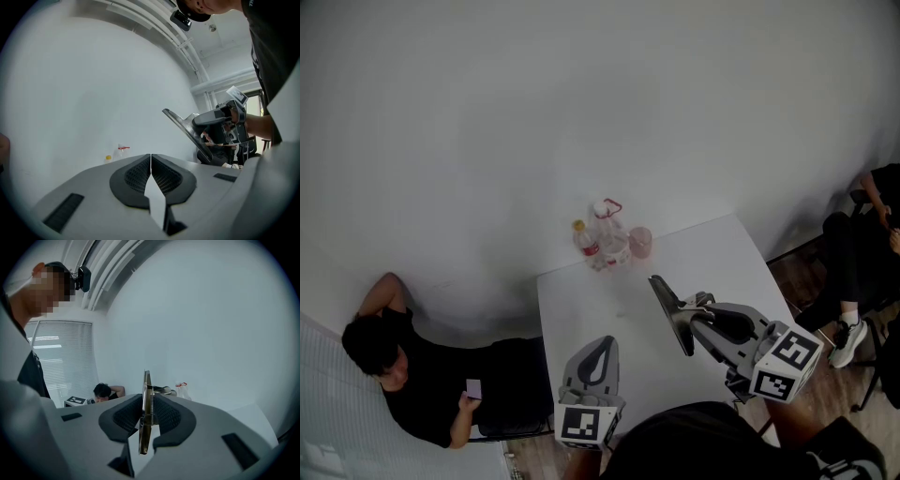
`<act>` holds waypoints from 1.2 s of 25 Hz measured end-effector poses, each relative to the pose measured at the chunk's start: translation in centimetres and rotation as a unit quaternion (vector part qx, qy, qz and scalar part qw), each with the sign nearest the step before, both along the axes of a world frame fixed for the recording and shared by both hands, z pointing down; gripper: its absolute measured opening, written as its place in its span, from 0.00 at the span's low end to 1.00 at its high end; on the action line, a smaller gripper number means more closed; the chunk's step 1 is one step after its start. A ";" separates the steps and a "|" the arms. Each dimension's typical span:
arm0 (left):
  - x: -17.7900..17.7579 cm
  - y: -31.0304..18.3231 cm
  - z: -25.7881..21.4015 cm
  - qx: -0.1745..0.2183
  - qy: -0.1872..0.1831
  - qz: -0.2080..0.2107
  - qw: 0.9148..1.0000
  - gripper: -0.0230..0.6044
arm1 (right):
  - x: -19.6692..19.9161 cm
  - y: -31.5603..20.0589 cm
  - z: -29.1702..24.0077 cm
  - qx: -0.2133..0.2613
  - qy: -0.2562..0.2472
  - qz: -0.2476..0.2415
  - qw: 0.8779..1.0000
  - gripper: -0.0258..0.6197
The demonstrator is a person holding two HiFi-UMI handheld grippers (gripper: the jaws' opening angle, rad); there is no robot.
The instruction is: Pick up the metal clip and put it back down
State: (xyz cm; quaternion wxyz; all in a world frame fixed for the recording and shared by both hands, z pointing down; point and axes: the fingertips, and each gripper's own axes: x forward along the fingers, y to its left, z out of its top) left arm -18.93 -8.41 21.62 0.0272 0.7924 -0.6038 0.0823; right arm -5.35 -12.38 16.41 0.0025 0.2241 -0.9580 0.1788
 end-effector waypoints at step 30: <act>-2.0 0.1 9.0 -0.099 0.052 -0.063 0.992 0.07 | -3.3 -0.4 11.3 -0.118 0.087 -0.079 0.986 0.18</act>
